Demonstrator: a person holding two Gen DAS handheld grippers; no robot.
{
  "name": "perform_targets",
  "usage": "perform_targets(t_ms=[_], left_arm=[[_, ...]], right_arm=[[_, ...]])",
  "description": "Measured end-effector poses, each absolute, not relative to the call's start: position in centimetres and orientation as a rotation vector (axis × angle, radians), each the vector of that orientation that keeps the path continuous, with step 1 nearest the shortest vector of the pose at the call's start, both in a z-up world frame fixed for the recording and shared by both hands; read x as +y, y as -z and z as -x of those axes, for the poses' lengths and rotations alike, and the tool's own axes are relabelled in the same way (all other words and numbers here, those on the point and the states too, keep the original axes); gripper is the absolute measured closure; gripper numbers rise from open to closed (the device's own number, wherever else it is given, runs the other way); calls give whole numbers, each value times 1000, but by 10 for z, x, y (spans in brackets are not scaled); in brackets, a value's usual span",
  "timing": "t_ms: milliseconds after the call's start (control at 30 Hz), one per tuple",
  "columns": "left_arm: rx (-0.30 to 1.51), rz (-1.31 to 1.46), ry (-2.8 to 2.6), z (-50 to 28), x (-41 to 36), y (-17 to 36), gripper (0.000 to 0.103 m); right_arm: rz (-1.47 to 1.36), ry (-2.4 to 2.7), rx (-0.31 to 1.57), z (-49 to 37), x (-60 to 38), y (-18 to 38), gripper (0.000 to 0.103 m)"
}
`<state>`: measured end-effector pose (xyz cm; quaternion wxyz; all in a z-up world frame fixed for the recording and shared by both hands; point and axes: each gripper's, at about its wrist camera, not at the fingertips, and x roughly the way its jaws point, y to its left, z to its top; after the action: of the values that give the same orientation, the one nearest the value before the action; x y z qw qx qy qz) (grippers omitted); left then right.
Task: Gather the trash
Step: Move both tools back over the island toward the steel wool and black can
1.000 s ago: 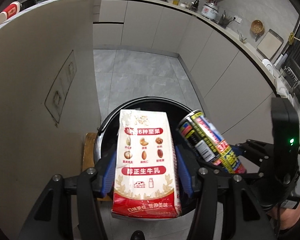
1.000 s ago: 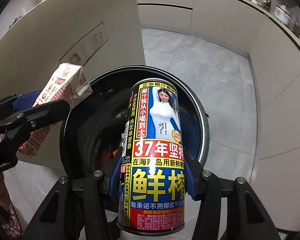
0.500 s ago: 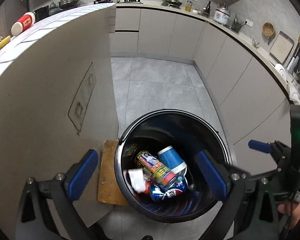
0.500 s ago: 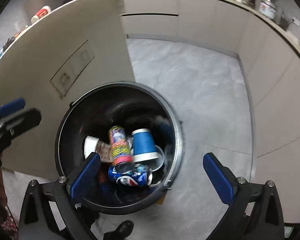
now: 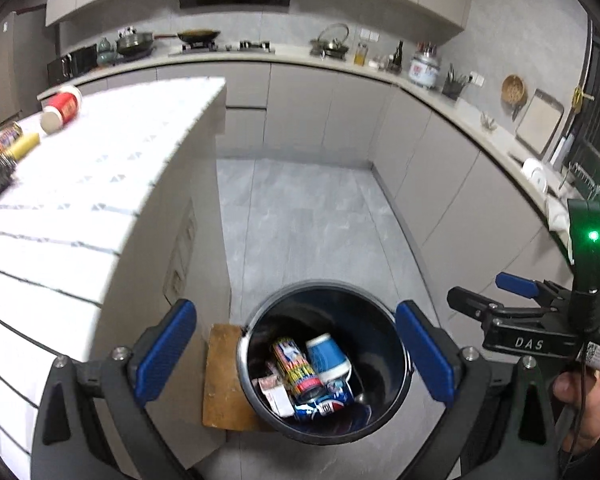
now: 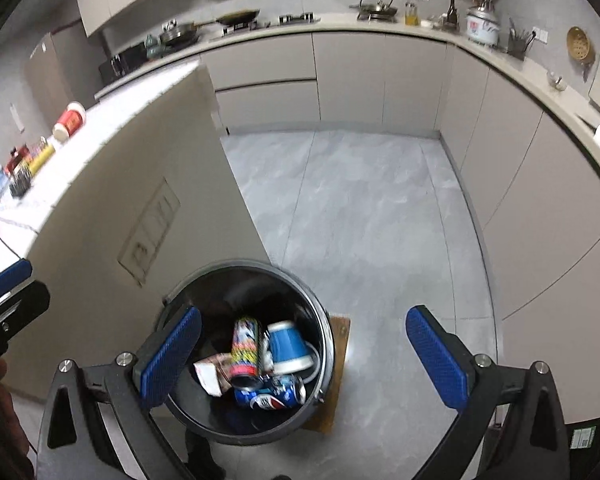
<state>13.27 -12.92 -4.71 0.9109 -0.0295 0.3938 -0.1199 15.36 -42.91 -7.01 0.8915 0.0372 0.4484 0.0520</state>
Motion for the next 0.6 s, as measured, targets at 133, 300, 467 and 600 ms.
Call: perform_targets(t_ms=[133,300,467,600], left_arm=[[771,74,206,-135,-101,27,3],[739,88,119,-132,-49,16,3],[717,117,10,-124,15,9,3],[701,148,-64,-118,68,7,3]], right_arm=[[-83,-122,895,-160,-414,46,0],[-89,-176,838,-168,-373,19,0],[-61,-249,784,-177,-310,2,0],[-30,-290,797,-184,-262,-6,0]])
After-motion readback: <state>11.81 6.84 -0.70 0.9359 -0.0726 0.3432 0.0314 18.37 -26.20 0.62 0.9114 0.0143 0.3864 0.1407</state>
